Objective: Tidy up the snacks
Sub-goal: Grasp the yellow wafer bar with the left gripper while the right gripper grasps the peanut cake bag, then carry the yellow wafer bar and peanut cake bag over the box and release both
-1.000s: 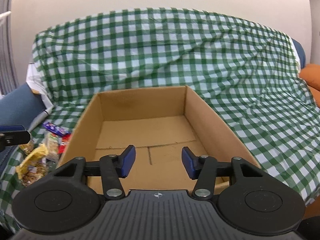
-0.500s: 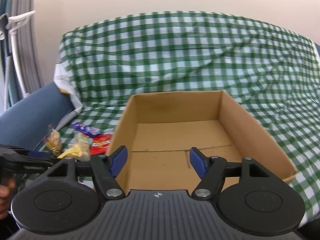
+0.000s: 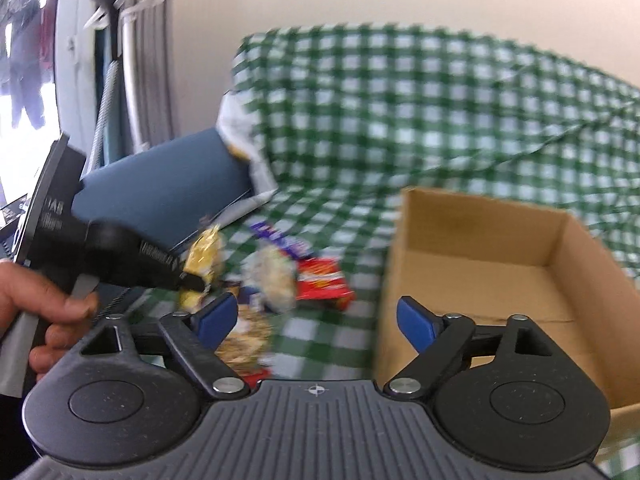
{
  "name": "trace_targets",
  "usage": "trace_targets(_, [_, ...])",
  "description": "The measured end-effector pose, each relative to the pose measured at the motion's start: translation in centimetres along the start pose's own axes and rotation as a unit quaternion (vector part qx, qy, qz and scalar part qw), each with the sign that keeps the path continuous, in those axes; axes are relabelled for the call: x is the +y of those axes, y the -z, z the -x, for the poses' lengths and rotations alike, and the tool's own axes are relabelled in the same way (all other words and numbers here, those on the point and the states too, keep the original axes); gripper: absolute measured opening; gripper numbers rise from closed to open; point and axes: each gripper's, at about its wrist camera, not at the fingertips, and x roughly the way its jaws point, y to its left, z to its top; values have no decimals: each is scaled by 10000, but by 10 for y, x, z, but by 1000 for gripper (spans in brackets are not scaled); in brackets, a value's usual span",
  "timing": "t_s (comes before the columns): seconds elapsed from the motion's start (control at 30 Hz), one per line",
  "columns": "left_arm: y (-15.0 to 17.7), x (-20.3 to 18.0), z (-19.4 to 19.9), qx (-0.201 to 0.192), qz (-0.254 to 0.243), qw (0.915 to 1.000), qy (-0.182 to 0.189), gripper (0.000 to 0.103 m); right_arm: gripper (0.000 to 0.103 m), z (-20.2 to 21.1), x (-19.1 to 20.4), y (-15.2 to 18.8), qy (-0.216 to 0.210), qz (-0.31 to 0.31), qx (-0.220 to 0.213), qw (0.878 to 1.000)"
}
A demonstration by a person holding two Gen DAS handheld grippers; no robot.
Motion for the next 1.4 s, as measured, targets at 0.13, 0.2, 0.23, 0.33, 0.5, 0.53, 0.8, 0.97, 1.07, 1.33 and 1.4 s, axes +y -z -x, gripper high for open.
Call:
trace_targets(0.13, [-3,2,5,-78,-8,10000,-43,14,98,-42,43,4,-47,258,373,9990])
trace_targets(0.2, [-1,3,9,-113,-66,9999,-58,14,100,-66,59,6,-73,272,608,9978])
trace_targets(0.23, [0,3,11,-117,-87,9999,-60,14,100,-76,66,7,-55,261,688,9973])
trace_targets(0.33, [0,6,13,-113,-162,9998,-26,14,102,-108,83,14,-44,291,988,9947])
trace_targets(0.5, [-3,14,11,-83,-7,10000,55,14,102,-154,95,28,-3,479,1519,9872])
trace_targets(0.53, [-4,14,12,-79,13,9999,82,14,102,-160,97,30,30,508,1600,9858])
trace_targets(0.8, [-1,7,7,114,-168,9997,167,14,87,-153,87,32,62,618,1480,9870])
trace_targets(0.97, [10,-10,-6,625,-594,9959,284,14,87,-102,74,40,-181,836,1527,9846])
trace_targets(1.07, [21,-18,-12,937,-794,9921,267,14,87,-75,70,59,-462,965,1687,9799])
trace_targets(1.33, [59,-29,-16,1289,-878,9876,-183,15,88,-63,67,95,-656,897,1785,9777])
trace_targets(1.4, [66,-33,-17,1285,-883,9874,-286,15,88,-68,63,98,-671,801,1841,9773])
